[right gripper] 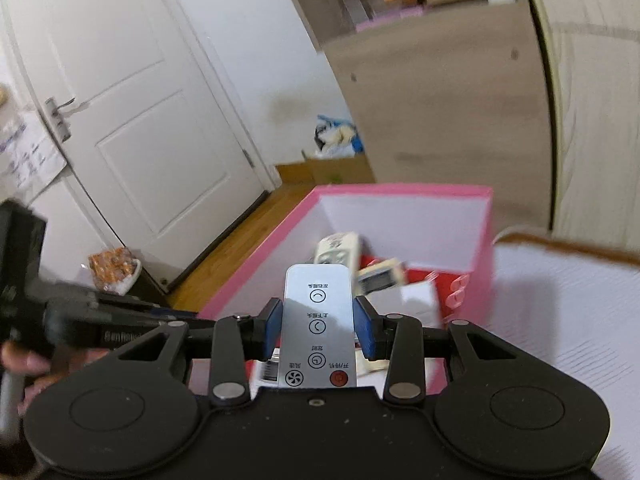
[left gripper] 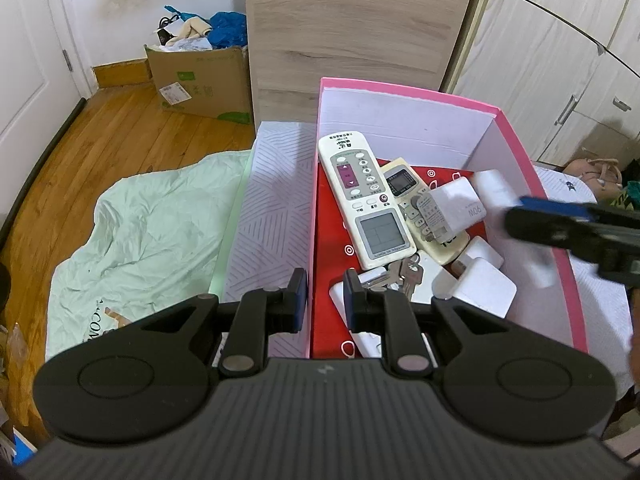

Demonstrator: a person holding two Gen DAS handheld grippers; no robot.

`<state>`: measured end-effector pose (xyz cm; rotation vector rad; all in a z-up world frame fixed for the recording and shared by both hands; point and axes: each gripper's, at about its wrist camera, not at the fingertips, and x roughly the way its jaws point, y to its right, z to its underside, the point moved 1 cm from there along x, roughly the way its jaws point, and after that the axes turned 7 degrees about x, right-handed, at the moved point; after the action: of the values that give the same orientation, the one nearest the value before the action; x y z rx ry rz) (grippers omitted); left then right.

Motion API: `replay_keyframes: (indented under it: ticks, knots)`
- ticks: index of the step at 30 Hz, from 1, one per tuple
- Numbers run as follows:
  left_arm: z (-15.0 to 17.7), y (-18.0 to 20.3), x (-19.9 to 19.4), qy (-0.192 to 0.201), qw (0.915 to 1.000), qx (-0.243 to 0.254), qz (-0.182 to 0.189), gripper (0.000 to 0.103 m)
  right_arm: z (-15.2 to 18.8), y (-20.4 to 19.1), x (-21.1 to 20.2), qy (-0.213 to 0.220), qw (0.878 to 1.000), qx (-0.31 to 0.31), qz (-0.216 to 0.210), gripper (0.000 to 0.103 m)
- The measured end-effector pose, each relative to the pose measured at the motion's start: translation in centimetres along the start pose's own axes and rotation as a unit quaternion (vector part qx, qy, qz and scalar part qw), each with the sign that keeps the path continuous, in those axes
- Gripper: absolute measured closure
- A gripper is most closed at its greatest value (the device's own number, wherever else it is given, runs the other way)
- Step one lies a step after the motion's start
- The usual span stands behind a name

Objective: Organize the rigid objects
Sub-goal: 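Carry the white remote into the pink box and open the right gripper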

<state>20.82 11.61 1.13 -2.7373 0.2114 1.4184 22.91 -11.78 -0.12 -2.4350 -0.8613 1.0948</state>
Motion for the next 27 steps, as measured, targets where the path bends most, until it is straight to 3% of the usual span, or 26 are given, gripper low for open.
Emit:
replay_keyframes:
  ticks: [3,5,8,10,16,21,27]
  knots:
    - [0.0,-0.1,0.0,-0.001,1.0000,-0.003,0.002,0.087,-0.4,-0.1,2.6,-0.012,0.999,0.044,0.004,0.060]
    - [0.0,-0.1,0.0,-0.001,1.0000,-0.003,0.002,0.087,-0.2,0.3,3.5,-0.022,0.994,0.109,0.001,0.059]
    - [0.0,-0.1,0.0,0.000,1.0000,-0.002,0.001,0.087,0.1,2.0,5.2,-0.031,0.974,0.222,-0.031,0.059]
    - [0.1,-0.1,0.1,0.001,1.0000,0.002,0.000,0.087,0.1,2.4,6.1,-0.026,0.967,0.253,-0.024,0.059]
    - [0.2,-0.1,0.0,0.001,1.0000,0.004,0.005,0.087,0.0,2.5,8.5,-0.021,0.968,0.249,0.029,0.058]
    - [0.1,-0.2,0.1,0.000,0.9999,-0.001,0.010,0.087,-0.3,3.5,8.1,-0.009,0.969,0.246,0.022,0.052]
    - [0.2,-0.1,0.0,-0.001,1.0000,-0.004,0.006,0.087,-1.0,2.4,5.1,0.007,0.982,0.189,0.018,0.051]
